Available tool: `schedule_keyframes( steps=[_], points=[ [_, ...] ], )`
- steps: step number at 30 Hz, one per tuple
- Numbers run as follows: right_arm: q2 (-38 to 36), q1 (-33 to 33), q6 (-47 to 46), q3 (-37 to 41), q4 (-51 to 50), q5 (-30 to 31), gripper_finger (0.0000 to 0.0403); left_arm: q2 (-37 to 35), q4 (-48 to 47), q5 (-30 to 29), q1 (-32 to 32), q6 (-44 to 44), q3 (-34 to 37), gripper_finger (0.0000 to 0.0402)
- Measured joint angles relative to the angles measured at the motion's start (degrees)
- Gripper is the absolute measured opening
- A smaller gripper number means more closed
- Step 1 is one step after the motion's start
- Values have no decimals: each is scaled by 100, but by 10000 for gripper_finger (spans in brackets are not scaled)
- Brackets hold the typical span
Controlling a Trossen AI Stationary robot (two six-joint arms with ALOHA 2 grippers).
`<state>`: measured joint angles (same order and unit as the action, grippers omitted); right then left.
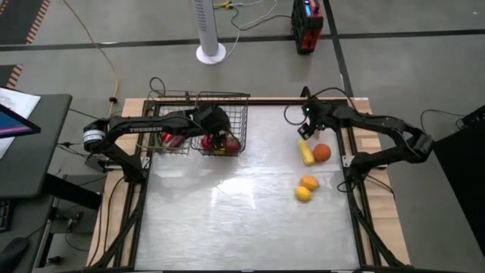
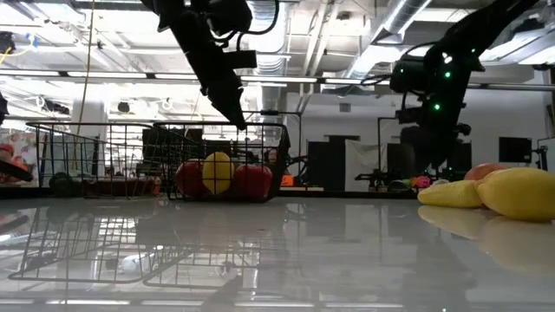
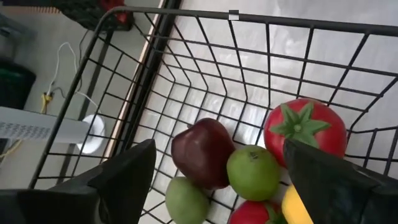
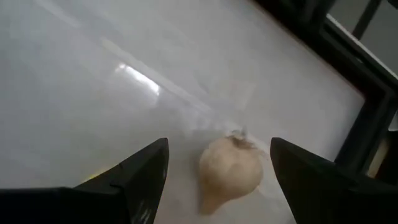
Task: Sort produce into baskets
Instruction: Put the white garlic into the left wire basket
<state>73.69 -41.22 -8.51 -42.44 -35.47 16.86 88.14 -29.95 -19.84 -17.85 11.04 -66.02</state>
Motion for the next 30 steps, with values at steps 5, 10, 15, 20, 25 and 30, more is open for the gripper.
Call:
schedule_keyframes(
  steps=[5, 10, 15, 20, 25, 30],
  points=[
    [255, -377, 95, 0, 86, -9, 311, 0, 52, -9, 13, 91, 0, 340],
    [547, -473, 103, 0, -137, -24, 311, -2, 47, -104, 13, 97, 0, 341],
    [879, -471, 175, 0, -259, -136, 310, -4, 36, -140, 16, 69, 0, 341],
    [1005, -463, 265, 2, -214, -195, 287, -7, -9, -138, 13, 41, 0, 341],
    [832, -453, 350, 2, -269, -210, 238, -7, -65, 131, 18, -24, 0, 341],
    [335, -255, 469, 2, -140, -840, 192, -7, 210, 1136, 18, -202, -2, 341]
  ],
)
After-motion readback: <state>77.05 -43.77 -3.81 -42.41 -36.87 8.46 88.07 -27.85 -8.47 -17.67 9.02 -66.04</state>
